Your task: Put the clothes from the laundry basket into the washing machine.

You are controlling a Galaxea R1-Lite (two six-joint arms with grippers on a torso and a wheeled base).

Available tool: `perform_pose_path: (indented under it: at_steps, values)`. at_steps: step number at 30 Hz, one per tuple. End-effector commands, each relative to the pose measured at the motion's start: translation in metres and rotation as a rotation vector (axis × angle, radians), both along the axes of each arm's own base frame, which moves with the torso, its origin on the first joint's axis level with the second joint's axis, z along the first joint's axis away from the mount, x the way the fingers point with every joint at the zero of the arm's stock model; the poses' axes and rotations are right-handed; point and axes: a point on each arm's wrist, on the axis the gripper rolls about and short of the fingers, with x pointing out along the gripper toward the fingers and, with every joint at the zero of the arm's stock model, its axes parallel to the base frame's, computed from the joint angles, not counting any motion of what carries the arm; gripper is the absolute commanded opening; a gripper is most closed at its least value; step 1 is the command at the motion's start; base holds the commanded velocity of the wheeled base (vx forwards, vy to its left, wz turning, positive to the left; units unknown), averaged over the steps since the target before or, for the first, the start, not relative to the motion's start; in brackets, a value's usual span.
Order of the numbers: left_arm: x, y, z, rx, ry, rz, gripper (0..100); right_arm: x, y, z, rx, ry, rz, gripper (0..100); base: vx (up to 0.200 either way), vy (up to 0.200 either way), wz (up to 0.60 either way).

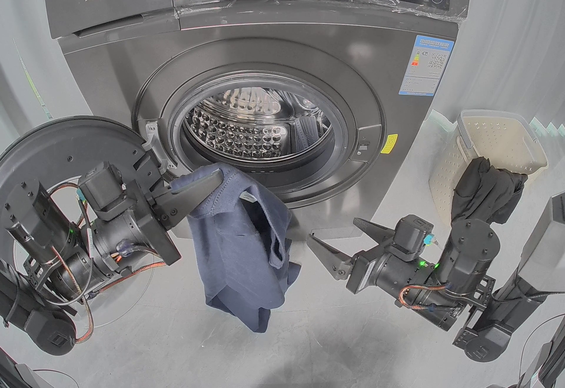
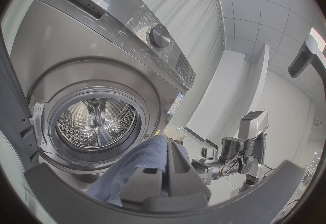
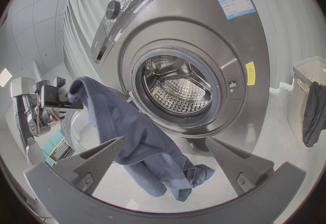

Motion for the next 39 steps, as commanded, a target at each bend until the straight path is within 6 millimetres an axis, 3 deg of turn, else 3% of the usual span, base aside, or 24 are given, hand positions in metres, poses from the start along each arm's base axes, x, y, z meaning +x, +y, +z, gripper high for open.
perform_pose_path:
  at_steps: [1,7,11,18,23,31,39]
  values:
    - [0.002,0.000,-0.001,0.001,0.003,0.006,0,-0.010,-0.008,0.010,0.017,-0.016,0.009,100,0.000,0.000,0.00]
    - [0.002,0.000,-0.001,0.002,0.004,0.005,0,-0.037,0.005,0.011,0.009,-0.011,0.116,100,0.000,0.000,0.00]
    - [0.002,0.000,-0.001,0.001,0.003,0.005,0,-0.040,0.019,0.003,-0.010,-0.001,0.157,100,0.000,0.000,0.00]
    - [0.001,0.000,0.001,-0.001,-0.004,0.004,0,-0.014,0.046,-0.027,-0.054,0.030,0.139,100,0.000,0.000,0.00]
    - [0.001,0.001,0.002,-0.004,-0.006,0.005,0,0.003,0.062,-0.037,-0.047,0.017,0.124,100,0.000,0.000,0.00]
    - [0.000,0.001,0.002,-0.006,-0.008,0.004,0,0.038,0.049,-0.034,-0.017,-0.012,0.025,100,0.000,0.000,0.00]
    - [0.000,0.001,0.002,-0.005,-0.005,0.004,0,0.041,0.036,-0.017,0.005,-0.045,-0.003,100,0.000,0.000,0.00]
